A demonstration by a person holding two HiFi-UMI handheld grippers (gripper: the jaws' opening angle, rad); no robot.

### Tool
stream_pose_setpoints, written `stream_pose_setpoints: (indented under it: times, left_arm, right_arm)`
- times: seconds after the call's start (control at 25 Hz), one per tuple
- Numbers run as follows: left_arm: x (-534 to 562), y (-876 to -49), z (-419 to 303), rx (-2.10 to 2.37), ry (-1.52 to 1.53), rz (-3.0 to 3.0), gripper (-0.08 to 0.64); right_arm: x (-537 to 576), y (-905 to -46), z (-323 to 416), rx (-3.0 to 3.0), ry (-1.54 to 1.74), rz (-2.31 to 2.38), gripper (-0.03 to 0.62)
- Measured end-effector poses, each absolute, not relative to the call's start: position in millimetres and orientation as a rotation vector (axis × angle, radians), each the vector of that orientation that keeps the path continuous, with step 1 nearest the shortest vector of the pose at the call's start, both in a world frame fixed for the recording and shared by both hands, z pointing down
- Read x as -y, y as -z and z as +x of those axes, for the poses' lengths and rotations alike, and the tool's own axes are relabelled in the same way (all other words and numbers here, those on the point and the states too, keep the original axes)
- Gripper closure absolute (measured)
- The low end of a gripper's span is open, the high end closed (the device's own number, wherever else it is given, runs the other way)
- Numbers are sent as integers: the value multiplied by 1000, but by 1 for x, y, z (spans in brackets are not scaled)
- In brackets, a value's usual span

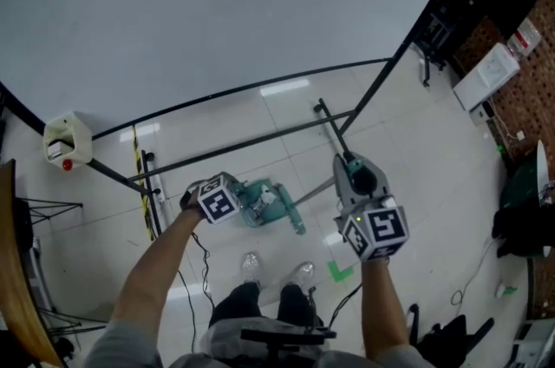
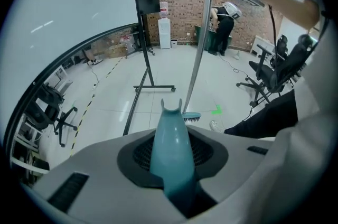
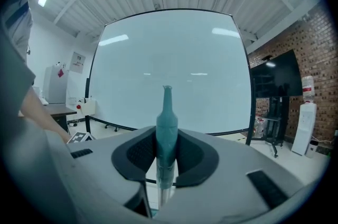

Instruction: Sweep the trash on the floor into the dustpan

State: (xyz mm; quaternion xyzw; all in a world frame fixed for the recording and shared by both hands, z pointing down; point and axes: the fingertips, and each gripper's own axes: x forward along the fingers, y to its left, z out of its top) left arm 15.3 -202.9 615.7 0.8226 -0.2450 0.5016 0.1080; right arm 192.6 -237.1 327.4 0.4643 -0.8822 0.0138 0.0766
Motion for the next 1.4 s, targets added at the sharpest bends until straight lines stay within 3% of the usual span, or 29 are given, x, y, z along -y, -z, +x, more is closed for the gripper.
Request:
stream_pose_setpoints:
  times: [0.68, 1.4]
  left_arm:
    - [215, -668, -6, 584, -1530, 2453, 456]
    - [216, -678, -32, 661, -1525, 2497, 436]
  right_arm:
    - [252, -371, 124, 2634, -112, 1311, 520]
    - [260, -388, 103, 2654, -148, 1250, 522]
